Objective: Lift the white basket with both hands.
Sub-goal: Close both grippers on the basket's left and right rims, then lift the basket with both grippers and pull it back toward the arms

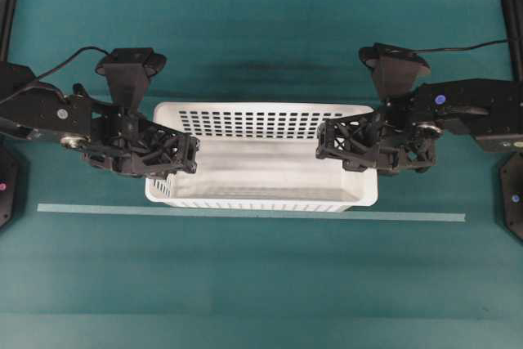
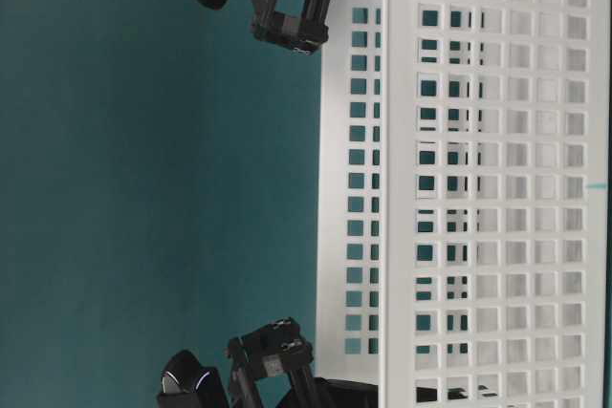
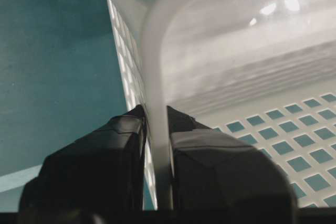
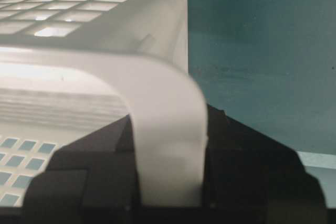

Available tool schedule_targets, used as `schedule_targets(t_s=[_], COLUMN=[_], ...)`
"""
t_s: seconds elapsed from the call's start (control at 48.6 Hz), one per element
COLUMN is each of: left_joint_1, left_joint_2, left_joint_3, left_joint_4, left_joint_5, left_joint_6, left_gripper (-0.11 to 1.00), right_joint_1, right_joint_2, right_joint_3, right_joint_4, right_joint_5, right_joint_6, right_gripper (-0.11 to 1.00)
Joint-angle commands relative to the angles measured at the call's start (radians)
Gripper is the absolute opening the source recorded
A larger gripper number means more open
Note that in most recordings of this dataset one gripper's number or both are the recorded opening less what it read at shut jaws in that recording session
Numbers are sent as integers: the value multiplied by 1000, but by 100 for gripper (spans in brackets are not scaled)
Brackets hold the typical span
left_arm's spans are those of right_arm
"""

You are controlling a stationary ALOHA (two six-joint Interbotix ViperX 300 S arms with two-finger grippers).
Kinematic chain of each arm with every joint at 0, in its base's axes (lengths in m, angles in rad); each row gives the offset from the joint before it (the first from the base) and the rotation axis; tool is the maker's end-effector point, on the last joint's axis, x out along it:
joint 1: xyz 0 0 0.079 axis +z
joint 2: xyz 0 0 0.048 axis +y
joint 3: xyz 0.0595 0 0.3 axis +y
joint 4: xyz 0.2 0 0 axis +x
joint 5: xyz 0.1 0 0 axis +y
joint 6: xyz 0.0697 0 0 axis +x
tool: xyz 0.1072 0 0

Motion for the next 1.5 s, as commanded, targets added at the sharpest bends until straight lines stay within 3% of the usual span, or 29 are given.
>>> schedule_targets(t_s=[0.0, 0.391, 0.74, 0.925, 1.11, 1.481], left_joint_1=[-8, -6, -8, -2, 5, 11], left_joint_2=[17, -51, -225, -285, -298, -247], left_joint_3=[-11, -49, -201, -282, -373, -650], left_joint_4=[5, 5, 5, 5, 5, 5], left_joint_5=[-20, 14, 299, 399, 462, 695], left_joint_6=[3, 8, 8, 8, 8, 15], left_gripper=[7, 7, 7, 7, 7, 7], right_joint_1=[2, 0, -3, -17, -20, -25], right_joint_2=[40, -29, -178, -241, -259, -170], right_joint_3=[-2, -54, -204, -275, -383, -669], right_joint_4=[5, 8, 9, 9, 11, -5], right_joint_5=[-8, 71, 364, 460, 569, 946], right_joint_6=[0, -29, -32, -46, -48, -100], right_gripper=[20, 20, 20, 20, 20, 20])
